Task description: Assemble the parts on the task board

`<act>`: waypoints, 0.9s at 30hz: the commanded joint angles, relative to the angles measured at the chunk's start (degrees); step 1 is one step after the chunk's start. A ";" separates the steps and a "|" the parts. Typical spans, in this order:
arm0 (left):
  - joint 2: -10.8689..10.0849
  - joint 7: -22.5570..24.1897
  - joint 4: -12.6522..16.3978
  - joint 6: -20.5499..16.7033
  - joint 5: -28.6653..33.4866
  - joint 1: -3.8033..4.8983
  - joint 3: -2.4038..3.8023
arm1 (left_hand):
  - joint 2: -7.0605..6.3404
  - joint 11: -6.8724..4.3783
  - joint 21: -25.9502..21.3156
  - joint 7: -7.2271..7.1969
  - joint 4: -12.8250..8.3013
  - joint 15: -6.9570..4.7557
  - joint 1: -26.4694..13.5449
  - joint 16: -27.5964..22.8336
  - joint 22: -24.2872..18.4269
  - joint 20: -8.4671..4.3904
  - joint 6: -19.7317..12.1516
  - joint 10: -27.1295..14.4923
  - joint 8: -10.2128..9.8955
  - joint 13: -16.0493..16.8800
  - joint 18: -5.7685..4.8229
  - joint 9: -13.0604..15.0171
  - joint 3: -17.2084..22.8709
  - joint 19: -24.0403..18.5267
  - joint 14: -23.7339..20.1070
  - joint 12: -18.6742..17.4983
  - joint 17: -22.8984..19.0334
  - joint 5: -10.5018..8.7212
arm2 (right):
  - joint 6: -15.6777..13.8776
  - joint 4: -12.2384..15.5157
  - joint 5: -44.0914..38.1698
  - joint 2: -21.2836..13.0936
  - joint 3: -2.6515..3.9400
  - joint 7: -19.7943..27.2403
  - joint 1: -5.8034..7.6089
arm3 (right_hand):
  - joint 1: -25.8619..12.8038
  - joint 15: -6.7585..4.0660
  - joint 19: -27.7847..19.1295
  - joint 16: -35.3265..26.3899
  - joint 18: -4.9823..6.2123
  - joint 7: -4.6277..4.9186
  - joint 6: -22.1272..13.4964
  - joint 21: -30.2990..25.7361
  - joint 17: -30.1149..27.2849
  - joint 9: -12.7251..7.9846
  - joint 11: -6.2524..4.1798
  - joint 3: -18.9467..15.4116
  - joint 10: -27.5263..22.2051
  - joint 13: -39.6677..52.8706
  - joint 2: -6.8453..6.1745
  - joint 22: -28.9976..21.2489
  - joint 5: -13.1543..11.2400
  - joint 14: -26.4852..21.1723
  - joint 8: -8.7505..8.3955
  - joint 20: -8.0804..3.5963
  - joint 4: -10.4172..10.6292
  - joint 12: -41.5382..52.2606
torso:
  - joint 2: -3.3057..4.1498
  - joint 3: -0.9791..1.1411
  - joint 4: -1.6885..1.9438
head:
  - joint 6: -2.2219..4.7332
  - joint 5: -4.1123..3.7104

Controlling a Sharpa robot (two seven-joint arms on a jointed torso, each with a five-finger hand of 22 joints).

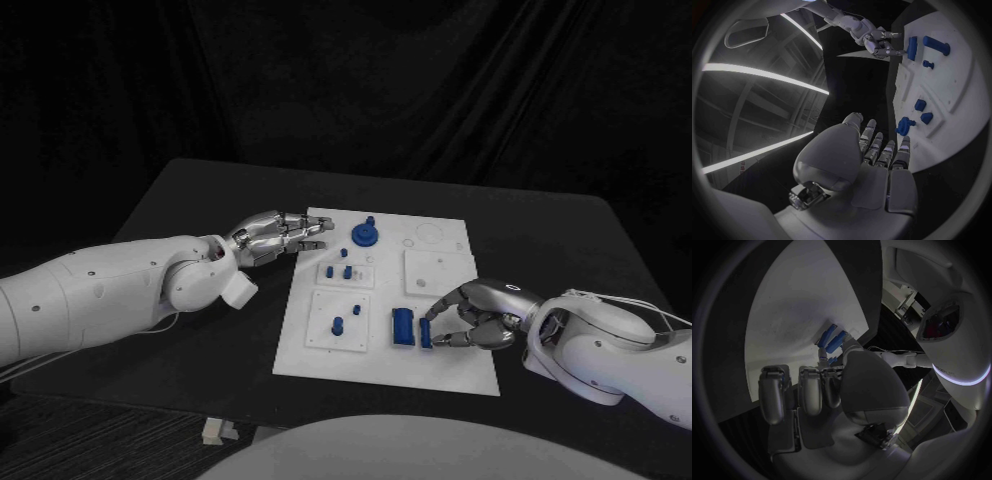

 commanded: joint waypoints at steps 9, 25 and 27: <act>0.05 0.91 -0.04 0.57 0.14 -0.17 0.05 | -0.09 0.35 0.27 0.09 0.02 0.36 0.66 0.35 0.06 -0.11 -0.11 0.06 -0.22 0.04 -0.14 -0.04 0.14 0.40 -0.06 -0.25 0.07 0.21 | 2.76 -0.10 -0.52 0.23 -0.24 -3.00 -0.89 | 0.30 -0.08 5.29 -0.32 -0.10 -0.02 0.10 -0.28 13.61 -0.40 0.01 -0.17 5.95 15.07 0.28 14.62 -0.32 5.65 0.01 -0.16 0.42 0.15 | 0.00 -0.01 -0.01 | -0.01 0.03; -0.13 0.98 0.08 0.35 0.14 -0.20 0.06 | -0.09 0.35 0.27 0.09 0.02 0.36 0.66 0.35 0.06 -0.11 -0.11 0.06 -0.22 0.04 -0.14 -0.04 0.14 0.40 -0.06 -0.25 0.07 0.21 | 4.48 -0.36 -0.52 0.53 -0.24 -5.98 -1.14 | -0.52 0.00 4.87 -0.68 0.11 0.01 -1.45 -0.99 12.53 -1.54 0.02 -0.52 5.95 15.07 0.63 14.34 -0.76 5.43 -0.34 -0.06 0.55 0.15 | 0.01 -0.01 0.01 | -0.01 0.06; -0.13 1.00 0.09 0.32 0.14 -0.20 0.06 | -0.09 0.35 0.27 0.09 0.02 0.36 0.66 0.35 0.06 -0.11 -0.11 0.06 -0.22 0.04 -0.14 -0.04 0.14 0.40 -0.06 -0.25 0.07 0.21 | 4.63 -0.39 -0.52 0.54 -0.24 -6.27 -1.15 | -0.75 -0.01 4.77 -0.77 0.16 -0.05 -1.98 -1.16 12.26 -1.83 0.01 -0.61 5.95 15.07 0.71 14.27 -0.82 5.37 -0.37 -0.05 0.55 0.15 | 0.03 0.00 0.03 | -0.01 0.09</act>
